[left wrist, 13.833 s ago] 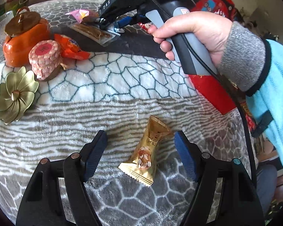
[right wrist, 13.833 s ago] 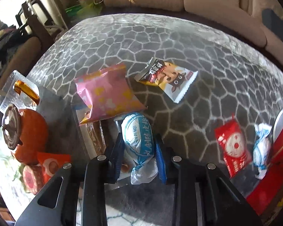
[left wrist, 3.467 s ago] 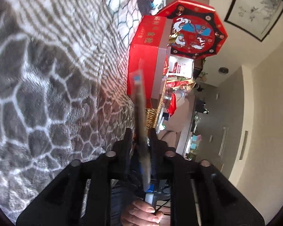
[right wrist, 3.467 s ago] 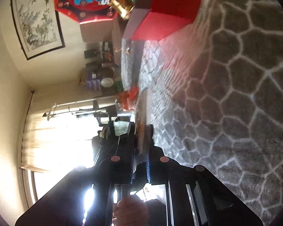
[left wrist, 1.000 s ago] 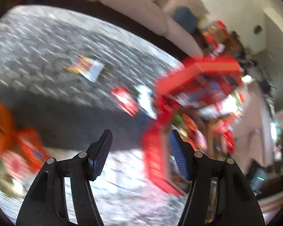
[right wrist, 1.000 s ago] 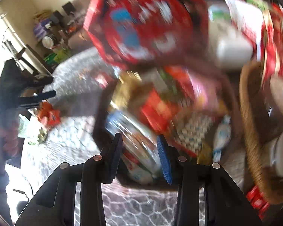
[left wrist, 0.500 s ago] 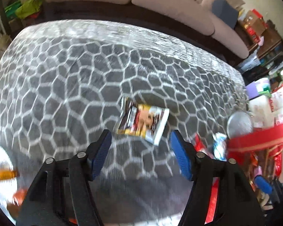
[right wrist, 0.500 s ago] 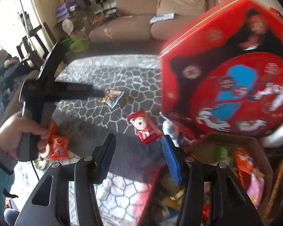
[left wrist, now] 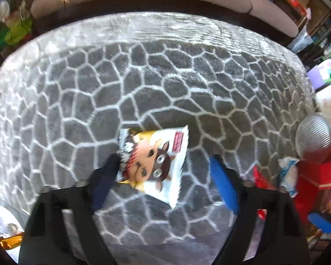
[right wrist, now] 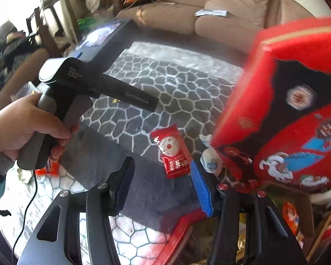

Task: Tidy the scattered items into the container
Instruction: 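Grasp the printed packet with the left gripper while the right grasps the red wrapper, then drop the printed packet and red wrapper into the box, opening both grippers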

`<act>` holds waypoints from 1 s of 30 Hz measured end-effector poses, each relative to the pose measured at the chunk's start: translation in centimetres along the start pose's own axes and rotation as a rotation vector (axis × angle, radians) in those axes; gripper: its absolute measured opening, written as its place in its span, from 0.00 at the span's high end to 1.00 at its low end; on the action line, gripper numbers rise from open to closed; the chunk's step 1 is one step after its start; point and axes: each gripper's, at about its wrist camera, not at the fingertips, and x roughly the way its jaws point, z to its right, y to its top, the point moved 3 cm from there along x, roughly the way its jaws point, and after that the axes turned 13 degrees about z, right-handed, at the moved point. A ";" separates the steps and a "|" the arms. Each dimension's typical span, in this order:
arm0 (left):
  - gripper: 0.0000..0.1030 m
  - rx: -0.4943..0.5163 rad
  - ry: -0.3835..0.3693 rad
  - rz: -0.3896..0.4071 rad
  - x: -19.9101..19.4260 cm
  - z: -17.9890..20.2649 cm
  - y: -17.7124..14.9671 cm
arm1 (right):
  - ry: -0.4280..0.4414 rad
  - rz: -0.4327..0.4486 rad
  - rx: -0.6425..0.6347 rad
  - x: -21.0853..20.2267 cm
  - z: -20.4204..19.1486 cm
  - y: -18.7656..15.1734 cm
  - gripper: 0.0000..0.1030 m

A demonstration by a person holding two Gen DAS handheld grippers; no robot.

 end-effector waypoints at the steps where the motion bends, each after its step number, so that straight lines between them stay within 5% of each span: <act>1: 0.65 0.004 0.014 0.010 -0.3 -0.4 0.0 | 0.001 -0.020 -0.013 0.6 -0.1 0.1 0.47; 5: 0.83 -0.088 -0.043 0.022 -1.8 -3.4 -0.3 | -0.004 -0.096 -0.041 2.7 -0.6 0.5 0.47; 10: 0.84 -0.208 -0.182 0.043 -5.7 -6.0 -1.0 | -0.049 -0.171 -0.084 5.8 -1.4 0.6 0.46; 15: 0.84 -0.222 -0.293 0.078 -11.0 -6.5 -2.5 | -0.110 -0.241 -0.156 8.3 -1.9 -0.6 0.39; 16: 0.84 -0.221 -0.309 0.089 -12.0 -6.5 -2.7 | -0.109 -0.234 -0.177 8.3 -2.1 -0.7 0.44; 18: 0.83 -0.215 -0.343 0.114 -14.3 -6.6 -3.2 | -0.112 -0.224 -0.195 7.8 -2.4 -0.7 0.69; 19: 0.83 -0.218 -0.367 0.122 -15.5 -6.7 -3.8 | -0.110 -0.221 -0.193 7.4 -2.5 -0.6 0.72; 25: 0.84 -0.209 -0.436 0.138 -19.8 -6.5 -7.0 | -0.028 -0.163 -0.160 3.0 -4.7 -1.4 0.75; 30: 0.84 -0.231 -0.484 0.102 -21.7 -5.2 -10.4 | 0.141 -0.087 0.066 -4.5 -4.0 -1.6 0.75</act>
